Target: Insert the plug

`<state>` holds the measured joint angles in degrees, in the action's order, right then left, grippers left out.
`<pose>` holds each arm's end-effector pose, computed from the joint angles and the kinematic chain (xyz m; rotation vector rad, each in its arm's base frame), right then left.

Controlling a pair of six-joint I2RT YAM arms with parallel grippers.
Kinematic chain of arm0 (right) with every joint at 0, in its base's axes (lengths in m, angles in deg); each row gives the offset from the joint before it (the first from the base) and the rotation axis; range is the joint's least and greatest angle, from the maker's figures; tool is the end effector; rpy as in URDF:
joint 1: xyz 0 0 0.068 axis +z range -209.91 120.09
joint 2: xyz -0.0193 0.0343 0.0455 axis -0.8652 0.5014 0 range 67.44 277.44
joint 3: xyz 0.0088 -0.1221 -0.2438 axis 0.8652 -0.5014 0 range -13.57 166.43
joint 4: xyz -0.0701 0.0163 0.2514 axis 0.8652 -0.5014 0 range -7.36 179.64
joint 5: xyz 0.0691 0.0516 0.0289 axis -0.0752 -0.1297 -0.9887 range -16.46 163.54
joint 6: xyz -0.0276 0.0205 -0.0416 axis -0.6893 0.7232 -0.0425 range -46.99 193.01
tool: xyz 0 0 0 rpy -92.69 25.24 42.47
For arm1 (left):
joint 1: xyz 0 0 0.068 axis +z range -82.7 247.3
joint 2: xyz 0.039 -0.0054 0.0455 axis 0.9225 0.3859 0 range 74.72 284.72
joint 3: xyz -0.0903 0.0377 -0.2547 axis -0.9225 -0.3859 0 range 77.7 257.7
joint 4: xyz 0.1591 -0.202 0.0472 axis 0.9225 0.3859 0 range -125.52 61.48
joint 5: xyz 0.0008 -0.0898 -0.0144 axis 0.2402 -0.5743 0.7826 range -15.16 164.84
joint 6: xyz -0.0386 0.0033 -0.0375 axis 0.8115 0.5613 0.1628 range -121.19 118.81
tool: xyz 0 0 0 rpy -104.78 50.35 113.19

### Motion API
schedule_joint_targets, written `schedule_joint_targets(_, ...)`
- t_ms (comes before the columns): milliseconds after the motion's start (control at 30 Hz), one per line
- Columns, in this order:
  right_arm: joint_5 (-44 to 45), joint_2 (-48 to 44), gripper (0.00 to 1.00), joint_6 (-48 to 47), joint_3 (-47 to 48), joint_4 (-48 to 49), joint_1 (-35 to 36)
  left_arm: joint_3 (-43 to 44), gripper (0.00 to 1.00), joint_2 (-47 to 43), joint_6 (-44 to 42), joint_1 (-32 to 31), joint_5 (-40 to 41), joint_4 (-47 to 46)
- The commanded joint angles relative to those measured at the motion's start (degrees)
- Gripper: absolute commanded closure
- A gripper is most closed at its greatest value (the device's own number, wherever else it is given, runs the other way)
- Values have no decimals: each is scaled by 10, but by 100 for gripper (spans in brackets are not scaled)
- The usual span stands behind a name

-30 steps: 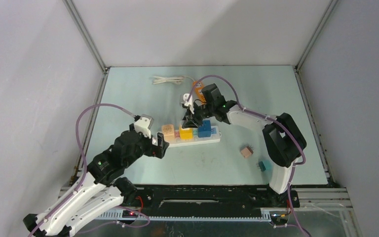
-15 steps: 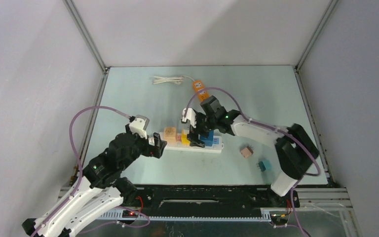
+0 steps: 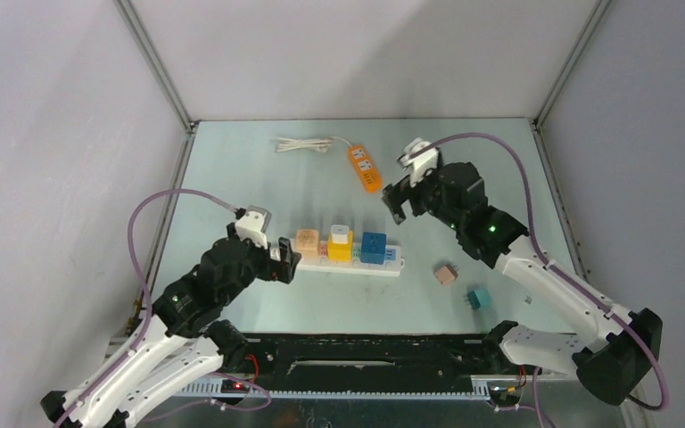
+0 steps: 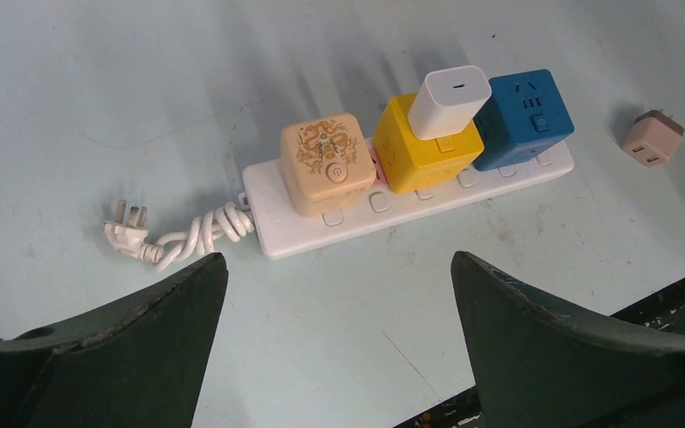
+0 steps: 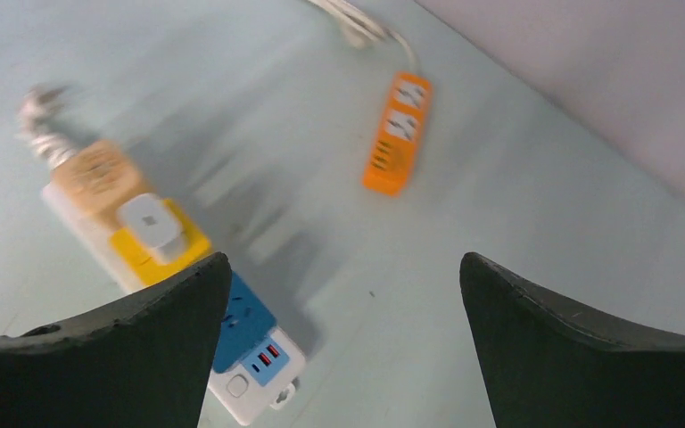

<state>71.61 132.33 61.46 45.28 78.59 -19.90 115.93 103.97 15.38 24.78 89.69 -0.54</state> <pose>0.2005 0.1698 0.3542 -0.8411 1.6878 0.3731 0.0944 -0.0742 0.2925 0.2938 2.0091 -0.3941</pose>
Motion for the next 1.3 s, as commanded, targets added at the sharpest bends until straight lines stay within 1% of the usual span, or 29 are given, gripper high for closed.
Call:
schedule_joint_targets(0,109,-10,0,184,-8,-34,-67,29,2,21,-1,2,3,-27)
schedule_joint_targets(100,112,4,1,235,-11,-62,-109,27,2,34,-2,10,-11,-39)
schedule_joint_targets(233,90,31,0,251,-11,-71,-140,34,2,54,-6,41,-50,-40)
schedule_joint_targets(333,68,68,1,248,-9,-64,-151,35,2,63,-6,99,-106,-40)
schedule_joint_targets(467,41,127,0,247,9,-67,-166,33,2,71,-3,193,-210,-34)
schedule_joint_targets(567,28,183,0,251,57,-93,-179,13,2,73,14,262,-272,-43)
schedule_joint_targets(667,26,242,0,247,112,-118,-187,-29,2,75,37,308,-328,-72)
schedule_joint_targets(767,62,310,0,233,180,-154,-187,-21,2,86,25,312,-313,-60)
schedule_joint_targets(867,100,385,0,220,254,-197,-187,-25,2,90,25,311,-266,-51)
schedule_joint_targets(933,117,427,1,213,300,-217,-185,-23,2,92,24,311,-272,-49)
schedule_joint_targets(1133,101,554,0,191,456,-274,-184,-26,2,84,22,312,-279,-55)
schedule_joint_targets(1267,44,626,1,185,543,-302,-180,-30,2,82,23,312,-283,-59)
